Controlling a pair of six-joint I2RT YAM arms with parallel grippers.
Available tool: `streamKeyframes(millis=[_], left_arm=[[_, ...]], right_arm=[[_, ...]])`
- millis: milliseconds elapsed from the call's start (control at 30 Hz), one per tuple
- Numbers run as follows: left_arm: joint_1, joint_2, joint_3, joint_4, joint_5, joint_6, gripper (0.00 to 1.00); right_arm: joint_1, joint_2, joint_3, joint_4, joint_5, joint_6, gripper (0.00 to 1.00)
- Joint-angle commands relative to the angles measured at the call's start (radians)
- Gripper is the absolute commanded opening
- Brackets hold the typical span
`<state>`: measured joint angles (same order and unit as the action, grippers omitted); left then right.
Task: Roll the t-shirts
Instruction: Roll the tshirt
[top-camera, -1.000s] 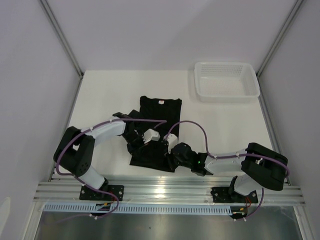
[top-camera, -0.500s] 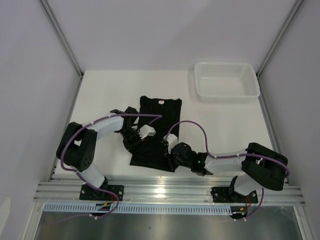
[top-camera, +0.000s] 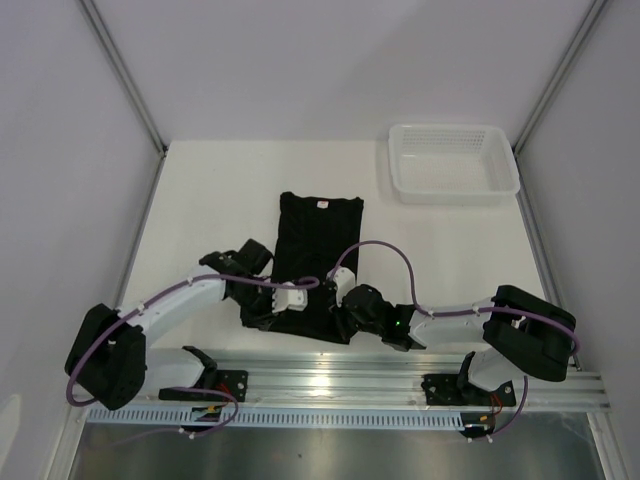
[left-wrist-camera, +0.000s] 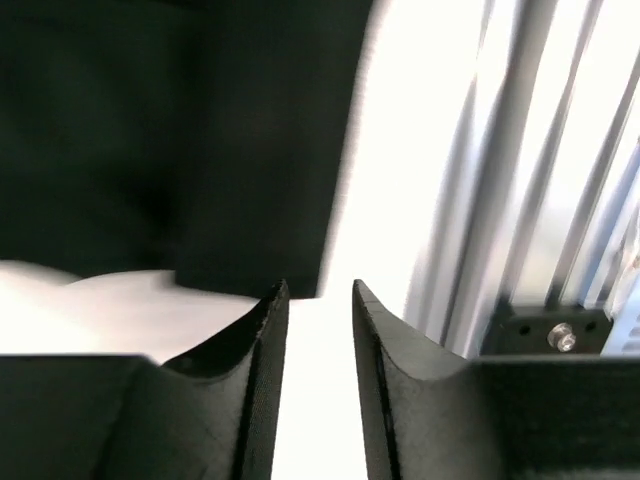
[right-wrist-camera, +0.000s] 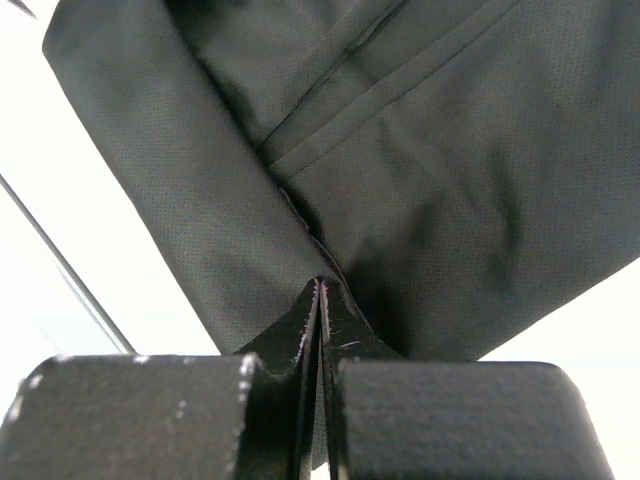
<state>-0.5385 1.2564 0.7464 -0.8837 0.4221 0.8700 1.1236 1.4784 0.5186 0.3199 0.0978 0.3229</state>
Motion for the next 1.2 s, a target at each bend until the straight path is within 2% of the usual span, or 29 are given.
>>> streamKeyframes(millis=[0, 200, 333, 400, 667, 867, 1167], left_arm=[[-0.043, -0.043, -0.088, 0.09, -0.045, 0.13, 0.37], [-0.075, 0.015, -0.053, 0.143, -0.091, 0.175, 0.42], [-0.11, 0.018, -0.064, 0.143, -0.108, 0.146, 0.43], [-0.13, 0.014, -0.085, 0.146, -0.117, 0.127, 0.48], [-0.152, -0.057, -0.119, 0.167, -0.21, 0.044, 0.45], [-0.121, -0.204, -0.14, 0.037, -0.209, 0.182, 0.47], [-0.193, -0.152, -0.091, 0.16, -0.168, 0.201, 0.53]], right_arm=[[-0.002, -0.018, 0.021, 0.004, 0.028, 0.034, 0.01], [0.005, -0.018, 0.018, 0.001, 0.06, 0.061, 0.01], [0.013, -0.026, 0.018, 0.002, 0.074, 0.058, 0.01], [0.015, -0.027, 0.015, 0.004, 0.08, 0.059, 0.01], [0.016, -0.044, 0.004, -0.021, 0.088, 0.064, 0.01], [0.018, -0.046, 0.004, -0.022, 0.105, 0.073, 0.01], [0.028, -0.044, -0.006, -0.008, 0.105, 0.065, 0.01]])
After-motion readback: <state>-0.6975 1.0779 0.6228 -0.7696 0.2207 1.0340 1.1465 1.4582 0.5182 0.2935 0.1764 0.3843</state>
